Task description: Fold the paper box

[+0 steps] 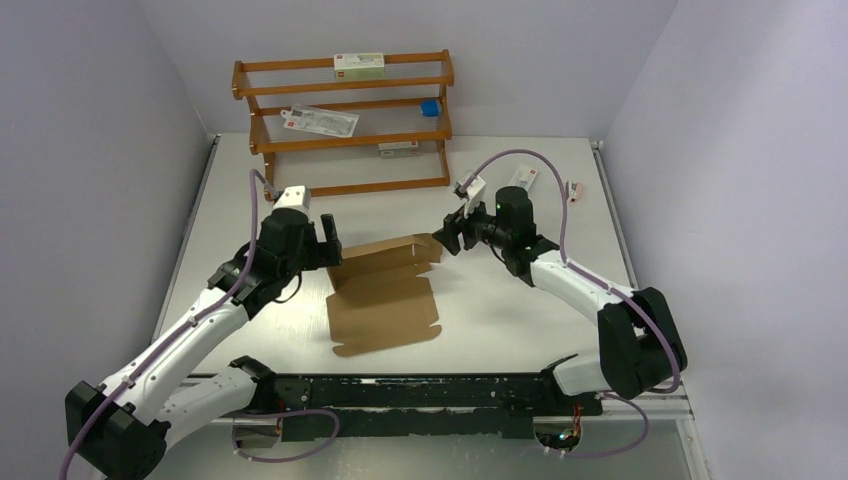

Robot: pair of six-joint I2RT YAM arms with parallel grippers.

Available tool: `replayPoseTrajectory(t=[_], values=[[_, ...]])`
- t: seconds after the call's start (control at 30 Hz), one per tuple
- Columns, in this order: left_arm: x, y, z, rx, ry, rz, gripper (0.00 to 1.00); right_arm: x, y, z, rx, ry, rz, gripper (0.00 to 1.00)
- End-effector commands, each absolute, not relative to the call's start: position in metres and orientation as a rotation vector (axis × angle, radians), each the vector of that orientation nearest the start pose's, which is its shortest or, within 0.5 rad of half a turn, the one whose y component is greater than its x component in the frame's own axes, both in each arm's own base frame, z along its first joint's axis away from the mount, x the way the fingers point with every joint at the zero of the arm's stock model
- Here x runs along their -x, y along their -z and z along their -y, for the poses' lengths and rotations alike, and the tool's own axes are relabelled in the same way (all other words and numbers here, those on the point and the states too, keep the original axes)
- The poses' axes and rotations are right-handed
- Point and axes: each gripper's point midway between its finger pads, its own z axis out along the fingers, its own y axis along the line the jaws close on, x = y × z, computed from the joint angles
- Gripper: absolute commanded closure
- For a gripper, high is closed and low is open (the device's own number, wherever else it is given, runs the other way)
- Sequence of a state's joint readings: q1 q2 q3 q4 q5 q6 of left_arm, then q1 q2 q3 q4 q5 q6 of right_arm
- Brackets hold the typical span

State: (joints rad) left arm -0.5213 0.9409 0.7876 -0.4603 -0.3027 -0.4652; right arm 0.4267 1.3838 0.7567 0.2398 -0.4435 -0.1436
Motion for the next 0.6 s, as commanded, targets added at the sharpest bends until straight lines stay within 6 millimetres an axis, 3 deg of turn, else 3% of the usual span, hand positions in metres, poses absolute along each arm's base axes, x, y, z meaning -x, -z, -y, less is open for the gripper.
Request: replayPoseTrajectory(t=[0.0, 0.37, 0.57], values=[[-0.274, -0.169, 0.113, 0.141, 0.214, -2.177, 0.06, -0.336, -0.167, -0.248, 0.878, -0.724, -1.707, 0.34], [-0.275, -0.154, 0.118, 0.119, 0.209, -2.227, 0.07, -0.344, -0.147, -0.259, 0.955, -0.759, -1.729, 0.38], [-0.277, -0.146, 0.127, 0.092, 0.243, -2.253, 0.08, -0.338, -0.140, -0.269, 1.012, -0.799, -1.725, 0.43]])
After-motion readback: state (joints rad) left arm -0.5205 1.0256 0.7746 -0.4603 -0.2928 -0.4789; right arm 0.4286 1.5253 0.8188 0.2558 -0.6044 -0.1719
